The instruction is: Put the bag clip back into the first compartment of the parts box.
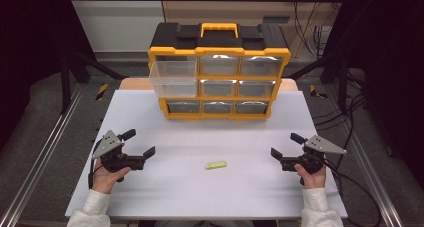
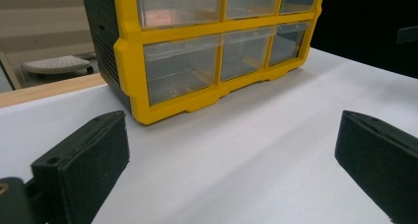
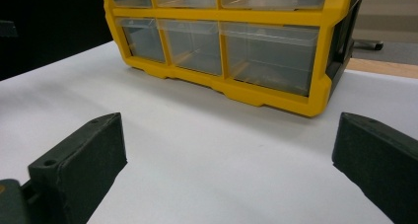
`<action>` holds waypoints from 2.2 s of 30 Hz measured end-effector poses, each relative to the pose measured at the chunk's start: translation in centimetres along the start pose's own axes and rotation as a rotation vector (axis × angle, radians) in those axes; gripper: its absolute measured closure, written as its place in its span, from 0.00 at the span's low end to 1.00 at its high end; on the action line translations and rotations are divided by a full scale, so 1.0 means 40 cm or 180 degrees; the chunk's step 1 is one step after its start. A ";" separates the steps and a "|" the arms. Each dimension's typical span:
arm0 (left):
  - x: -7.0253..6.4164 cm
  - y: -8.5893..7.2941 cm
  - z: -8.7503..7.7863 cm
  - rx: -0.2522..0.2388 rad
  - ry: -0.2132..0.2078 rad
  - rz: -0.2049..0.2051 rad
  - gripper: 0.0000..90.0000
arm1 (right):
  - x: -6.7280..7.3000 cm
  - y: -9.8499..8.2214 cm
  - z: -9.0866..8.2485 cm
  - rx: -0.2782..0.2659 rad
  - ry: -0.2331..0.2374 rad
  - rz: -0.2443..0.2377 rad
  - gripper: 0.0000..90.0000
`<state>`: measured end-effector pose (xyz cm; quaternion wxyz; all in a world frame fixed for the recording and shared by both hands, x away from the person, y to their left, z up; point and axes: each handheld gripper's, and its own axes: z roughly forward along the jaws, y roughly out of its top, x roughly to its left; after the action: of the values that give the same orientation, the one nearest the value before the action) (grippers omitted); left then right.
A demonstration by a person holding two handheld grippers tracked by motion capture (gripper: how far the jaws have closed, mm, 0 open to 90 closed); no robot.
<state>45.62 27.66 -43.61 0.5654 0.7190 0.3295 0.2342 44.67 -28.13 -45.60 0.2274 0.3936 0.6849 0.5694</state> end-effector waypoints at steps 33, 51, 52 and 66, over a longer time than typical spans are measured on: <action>-0.070 0.031 0.044 0.0123 -0.0125 0.0058 0.00 | 0.001 -0.002 0.004 0.0062 0.0012 -0.0034 0.00; -0.122 0.049 0.094 0.0242 -0.0253 0.0105 0.01 | 0.002 -0.003 0.004 0.0078 0.0025 -0.0058 0.00; -0.124 0.050 0.097 0.0244 -0.0257 0.0099 0.01 | 0.002 -0.003 0.005 0.0081 0.0029 -0.0062 0.00; -0.165 0.085 0.146 0.0346 -0.0378 0.0161 0.01 | 0.003 -0.004 0.005 0.0084 0.0021 -0.0068 0.00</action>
<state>46.02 18.46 -41.54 0.5380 0.7693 0.2893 0.1872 44.71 -27.91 -45.79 0.2260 0.3874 0.6973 0.5592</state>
